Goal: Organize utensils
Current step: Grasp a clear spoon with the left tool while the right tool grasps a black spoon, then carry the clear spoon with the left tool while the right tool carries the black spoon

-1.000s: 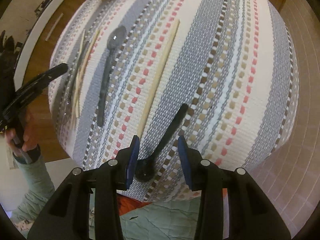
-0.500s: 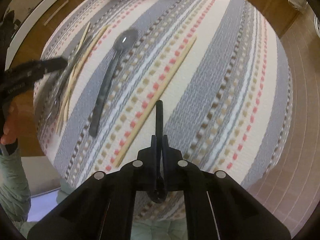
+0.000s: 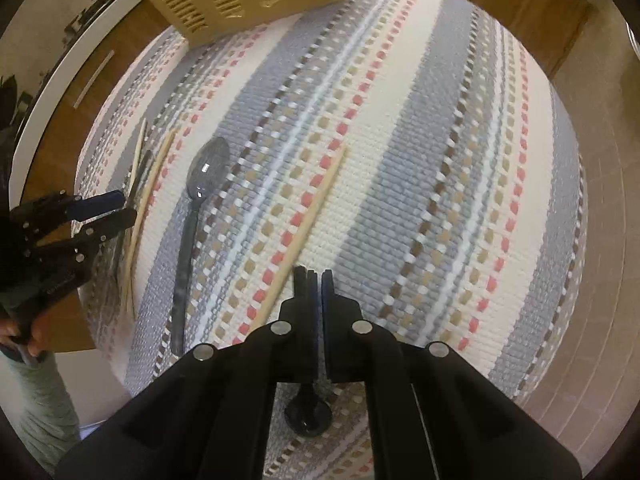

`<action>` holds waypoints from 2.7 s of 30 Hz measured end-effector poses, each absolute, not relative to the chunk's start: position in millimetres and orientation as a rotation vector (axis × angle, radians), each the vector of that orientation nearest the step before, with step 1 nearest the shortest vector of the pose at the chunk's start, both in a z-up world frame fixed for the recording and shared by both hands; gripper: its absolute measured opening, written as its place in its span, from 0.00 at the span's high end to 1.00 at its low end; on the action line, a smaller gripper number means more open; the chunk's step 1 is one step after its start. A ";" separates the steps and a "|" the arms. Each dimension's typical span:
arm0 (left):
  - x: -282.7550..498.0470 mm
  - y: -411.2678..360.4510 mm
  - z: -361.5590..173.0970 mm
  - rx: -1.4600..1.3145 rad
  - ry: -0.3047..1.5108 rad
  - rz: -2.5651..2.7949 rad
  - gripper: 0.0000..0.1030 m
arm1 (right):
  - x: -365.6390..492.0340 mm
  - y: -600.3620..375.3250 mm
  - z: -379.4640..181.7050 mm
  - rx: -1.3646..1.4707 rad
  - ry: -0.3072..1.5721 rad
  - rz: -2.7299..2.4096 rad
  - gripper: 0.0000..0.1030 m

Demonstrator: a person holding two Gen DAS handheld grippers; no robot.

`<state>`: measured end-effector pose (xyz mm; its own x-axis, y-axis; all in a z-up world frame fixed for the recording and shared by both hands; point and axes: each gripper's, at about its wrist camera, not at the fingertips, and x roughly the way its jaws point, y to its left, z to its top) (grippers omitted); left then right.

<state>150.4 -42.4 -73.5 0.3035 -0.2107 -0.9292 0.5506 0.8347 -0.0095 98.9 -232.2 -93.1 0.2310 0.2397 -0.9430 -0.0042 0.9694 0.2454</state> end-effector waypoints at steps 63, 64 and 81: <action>165.0 -7.1 109.5 -0.269 0.179 -0.467 0.90 | 135.1 -220.8 87.1 0.126 0.467 0.223 0.94; 174.6 -10.4 112.6 -0.273 0.171 -0.464 0.90 | 140.3 -220.1 91.4 0.122 0.440 0.214 0.94; 281.9 -48.8 90.8 -0.222 0.064 -0.315 0.90 | 271.5 -249.5 107.6 0.160 0.231 0.156 0.94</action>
